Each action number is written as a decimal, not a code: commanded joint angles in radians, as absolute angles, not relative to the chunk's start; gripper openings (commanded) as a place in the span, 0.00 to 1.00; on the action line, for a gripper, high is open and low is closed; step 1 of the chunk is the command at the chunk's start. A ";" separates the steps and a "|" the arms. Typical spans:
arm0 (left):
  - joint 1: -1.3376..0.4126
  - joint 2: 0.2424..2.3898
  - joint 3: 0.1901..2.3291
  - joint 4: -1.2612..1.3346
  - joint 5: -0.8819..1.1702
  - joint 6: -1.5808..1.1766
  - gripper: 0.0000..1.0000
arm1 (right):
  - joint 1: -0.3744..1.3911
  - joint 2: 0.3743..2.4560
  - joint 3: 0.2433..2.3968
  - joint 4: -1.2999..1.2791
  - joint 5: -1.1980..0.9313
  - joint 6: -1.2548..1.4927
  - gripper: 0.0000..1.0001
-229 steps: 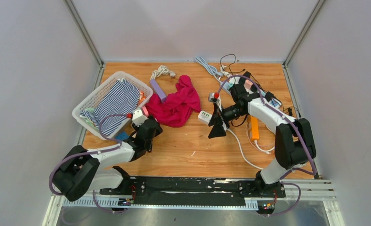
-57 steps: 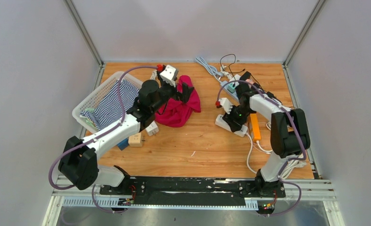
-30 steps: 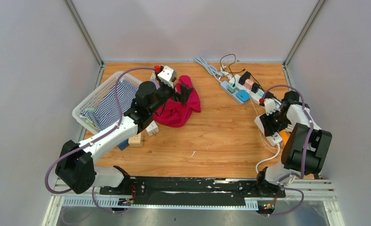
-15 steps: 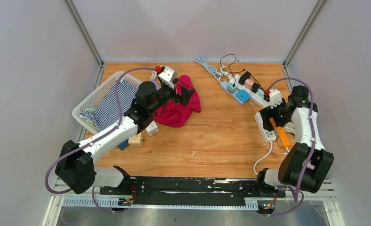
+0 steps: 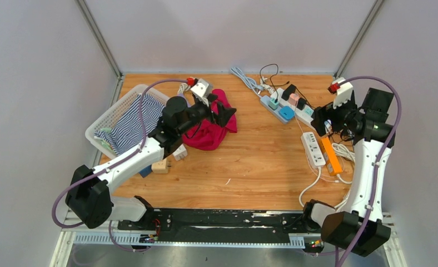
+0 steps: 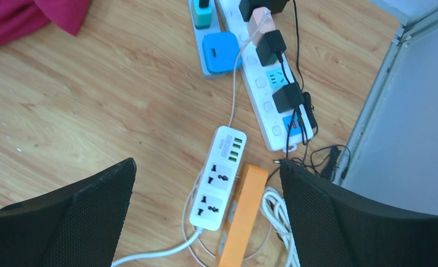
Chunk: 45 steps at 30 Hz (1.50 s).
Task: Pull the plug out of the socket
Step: Reset both arms
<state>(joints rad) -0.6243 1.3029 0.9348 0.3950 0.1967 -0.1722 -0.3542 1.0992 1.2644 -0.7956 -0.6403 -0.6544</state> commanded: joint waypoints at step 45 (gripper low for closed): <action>-0.841 1.215 0.952 0.293 -0.183 0.030 1.00 | -0.495 0.907 1.014 -0.400 -0.753 -0.116 1.00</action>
